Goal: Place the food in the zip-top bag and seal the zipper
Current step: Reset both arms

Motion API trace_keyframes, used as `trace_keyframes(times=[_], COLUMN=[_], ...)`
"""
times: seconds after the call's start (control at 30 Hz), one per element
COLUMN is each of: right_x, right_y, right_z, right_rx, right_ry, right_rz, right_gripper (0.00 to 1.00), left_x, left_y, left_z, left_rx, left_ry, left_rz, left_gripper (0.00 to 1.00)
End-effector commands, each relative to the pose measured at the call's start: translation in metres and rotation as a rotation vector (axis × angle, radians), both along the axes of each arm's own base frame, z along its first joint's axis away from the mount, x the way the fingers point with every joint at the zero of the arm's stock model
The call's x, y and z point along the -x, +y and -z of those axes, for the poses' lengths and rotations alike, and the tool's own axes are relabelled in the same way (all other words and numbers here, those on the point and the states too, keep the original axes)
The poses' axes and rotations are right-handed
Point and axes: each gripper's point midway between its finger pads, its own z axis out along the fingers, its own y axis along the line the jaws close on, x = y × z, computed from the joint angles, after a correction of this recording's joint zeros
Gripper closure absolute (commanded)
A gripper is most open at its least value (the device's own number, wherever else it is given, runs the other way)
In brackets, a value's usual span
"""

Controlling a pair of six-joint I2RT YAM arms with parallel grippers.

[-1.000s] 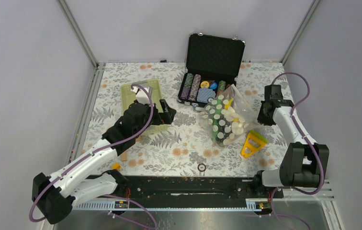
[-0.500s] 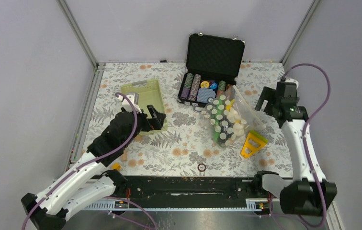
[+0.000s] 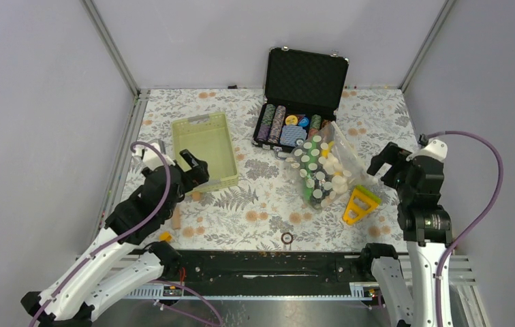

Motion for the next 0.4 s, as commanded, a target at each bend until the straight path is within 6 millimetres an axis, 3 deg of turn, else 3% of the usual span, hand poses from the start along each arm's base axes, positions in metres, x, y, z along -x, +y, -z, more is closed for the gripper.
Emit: trace_keyframes(times=[0.0,0.13,0.37], right_x=[0.003,0.003,0.000], right_y=[0.012,0.012,0.017], right_z=[0.022,0.036,0.038], right_rx=[-0.049,-0.044,-0.045], right_ry=[0.016,0.049,0.067], right_rz=[-0.050,-0.055,-0.087], right_gripper=[0.00,0.00,0.00], left_x=[0.004,0.008,0.007], left_y=[0.020,0.022,0.020], left_z=[0.005,0.010,0.012], left_rx=[0.005,0.010,0.003], left_ry=[-0.001,0.013,0.021], left_rz=[-0.097,-0.103,-0.097], left_gripper=[0.01,0.01,0.01])
